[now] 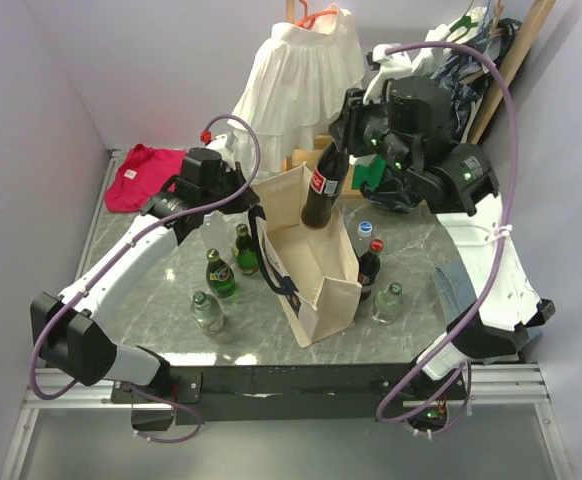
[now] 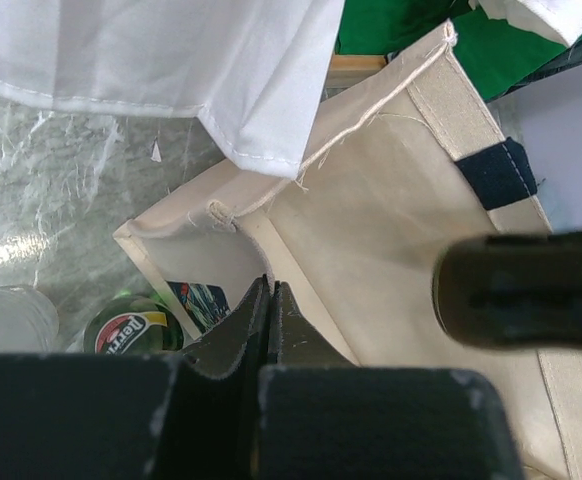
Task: Place the beverage into the canvas bag
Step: Place the drink in the canvas bag.
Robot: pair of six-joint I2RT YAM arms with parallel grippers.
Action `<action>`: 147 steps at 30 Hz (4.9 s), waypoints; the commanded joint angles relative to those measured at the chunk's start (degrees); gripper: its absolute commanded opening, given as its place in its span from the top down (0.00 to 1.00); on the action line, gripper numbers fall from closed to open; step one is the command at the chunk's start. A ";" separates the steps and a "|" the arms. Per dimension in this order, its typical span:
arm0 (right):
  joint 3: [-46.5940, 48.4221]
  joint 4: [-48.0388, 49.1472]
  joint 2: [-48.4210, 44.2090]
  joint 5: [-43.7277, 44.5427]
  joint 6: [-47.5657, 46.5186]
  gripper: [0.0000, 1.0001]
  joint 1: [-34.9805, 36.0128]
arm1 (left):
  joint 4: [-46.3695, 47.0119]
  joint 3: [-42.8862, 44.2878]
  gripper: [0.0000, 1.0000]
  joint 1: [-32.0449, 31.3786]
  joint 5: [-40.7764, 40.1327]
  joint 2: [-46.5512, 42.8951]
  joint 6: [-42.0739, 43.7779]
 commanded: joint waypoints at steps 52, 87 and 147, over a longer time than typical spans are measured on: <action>-39.61 57.75 -5.95 16.85 -6.11 1.00 4.45 | -4.80 1.02 0.99 -0.80 1.41 -1.04 -0.05; -49.54 66.90 -2.61 17.38 -3.65 1.00 4.45 | -6.38 1.81 0.99 -0.80 2.11 -0.25 1.97; -52.97 57.58 -3.23 15.35 1.36 0.33 5.24 | -6.99 3.22 0.99 -0.80 1.41 1.95 2.85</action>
